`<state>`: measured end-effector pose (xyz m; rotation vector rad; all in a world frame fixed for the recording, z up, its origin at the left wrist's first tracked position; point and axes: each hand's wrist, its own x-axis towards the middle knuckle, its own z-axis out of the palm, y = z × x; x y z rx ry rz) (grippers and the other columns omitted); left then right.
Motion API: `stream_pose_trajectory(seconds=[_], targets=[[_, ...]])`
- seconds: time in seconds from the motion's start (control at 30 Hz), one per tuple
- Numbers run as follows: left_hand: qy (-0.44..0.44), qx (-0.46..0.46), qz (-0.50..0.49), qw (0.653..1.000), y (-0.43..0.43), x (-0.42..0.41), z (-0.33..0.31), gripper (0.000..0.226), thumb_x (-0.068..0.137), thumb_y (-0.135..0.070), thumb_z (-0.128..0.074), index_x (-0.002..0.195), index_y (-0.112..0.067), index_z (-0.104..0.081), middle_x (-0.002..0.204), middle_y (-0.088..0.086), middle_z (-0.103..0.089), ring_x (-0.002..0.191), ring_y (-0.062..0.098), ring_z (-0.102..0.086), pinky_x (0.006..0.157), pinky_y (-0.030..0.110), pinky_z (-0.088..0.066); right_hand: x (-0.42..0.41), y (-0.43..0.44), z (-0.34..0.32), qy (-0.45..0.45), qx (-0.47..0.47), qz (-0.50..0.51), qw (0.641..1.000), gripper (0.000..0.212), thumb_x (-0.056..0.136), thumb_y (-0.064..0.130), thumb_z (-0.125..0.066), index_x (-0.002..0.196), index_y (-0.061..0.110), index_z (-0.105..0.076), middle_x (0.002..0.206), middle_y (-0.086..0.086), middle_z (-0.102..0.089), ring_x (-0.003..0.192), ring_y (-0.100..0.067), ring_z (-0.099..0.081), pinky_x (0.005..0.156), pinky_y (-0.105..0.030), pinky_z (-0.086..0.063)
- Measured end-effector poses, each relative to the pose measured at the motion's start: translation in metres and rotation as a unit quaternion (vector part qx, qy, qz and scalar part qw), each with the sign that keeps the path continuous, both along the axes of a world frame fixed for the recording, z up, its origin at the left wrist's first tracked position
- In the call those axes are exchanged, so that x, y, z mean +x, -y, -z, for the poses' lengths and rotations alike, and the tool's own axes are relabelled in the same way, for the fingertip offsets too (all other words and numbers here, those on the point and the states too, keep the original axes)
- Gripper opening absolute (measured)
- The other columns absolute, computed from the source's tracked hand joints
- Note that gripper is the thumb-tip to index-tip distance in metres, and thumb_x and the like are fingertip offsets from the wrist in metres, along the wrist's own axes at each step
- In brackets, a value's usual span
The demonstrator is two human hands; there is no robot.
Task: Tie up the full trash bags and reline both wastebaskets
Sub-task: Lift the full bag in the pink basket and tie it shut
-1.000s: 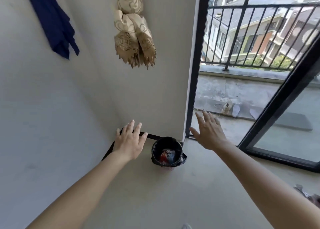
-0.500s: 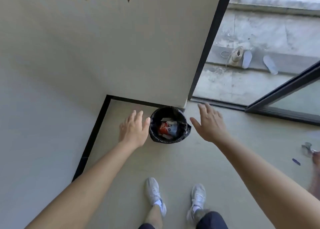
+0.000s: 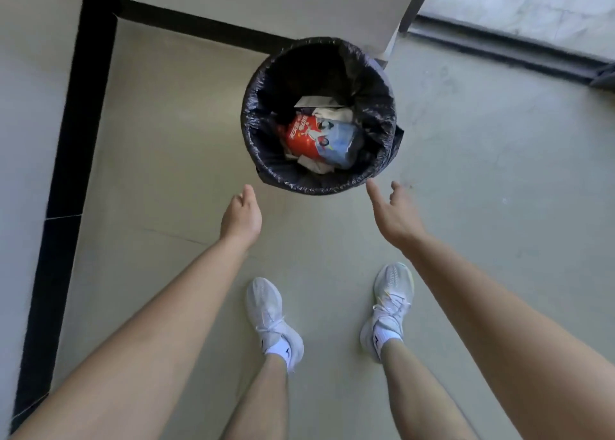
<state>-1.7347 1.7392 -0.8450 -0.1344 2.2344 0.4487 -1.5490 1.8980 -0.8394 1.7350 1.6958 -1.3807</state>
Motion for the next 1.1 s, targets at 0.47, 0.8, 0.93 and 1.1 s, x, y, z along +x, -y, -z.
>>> stream_pose_trajectory(seconds=[0.47,0.8,0.93,1.1], targets=[[0.183,0.197,-0.311,0.912,-0.029,-0.049,0.115,0.07,0.092,-0.066,-0.033,0.133,-0.011,-0.05,0.126,0.013,-0.059,0.112,0.034,-0.058,0.095,0.052,-0.045,-0.024,-0.058,0.115,-0.15,-0.101,0.409,0.894,0.084,0.086,0.081,-0.035,0.14,0.017,-0.047,0.129,-0.009,-0.06,0.113,-0.028,-0.063,0.1,-0.047,-0.051],[0.16,0.42,-0.191,0.873,-0.076,-0.083,0.165,0.039,0.108,-0.023,-0.027,0.091,-0.01,-0.059,0.065,0.002,-0.073,0.053,0.01,-0.069,0.046,0.019,-0.052,-0.051,-0.145,0.167,-0.356,-0.189,0.204,0.892,0.097,0.069,0.095,-0.039,0.137,0.028,-0.059,0.142,-0.007,-0.058,0.132,-0.036,-0.053,0.111,-0.059,-0.035],[0.102,0.415,-0.204,0.881,-0.076,-0.115,0.174,0.038,0.102,-0.029,-0.042,0.126,-0.005,-0.059,0.122,0.018,-0.067,0.092,0.029,-0.07,0.068,0.036,-0.059,-0.063,-0.146,0.142,-0.423,-0.158,0.069,0.89,0.074,0.086,0.076,-0.042,0.129,0.021,-0.066,0.13,-0.009,-0.066,0.118,-0.03,-0.065,0.098,-0.045,-0.05],[-0.092,0.445,-0.287,0.843,-0.077,-0.128,0.101,0.015,0.092,-0.024,-0.057,0.079,-0.016,-0.057,0.064,0.002,-0.058,0.052,0.016,-0.055,0.045,0.018,-0.046,-0.064,-0.134,0.1,-0.348,-0.028,0.048,0.936,0.021,0.094,0.029,-0.059,0.096,0.009,-0.065,0.069,-0.004,-0.071,0.051,-0.017,-0.067,0.04,-0.02,-0.047]])
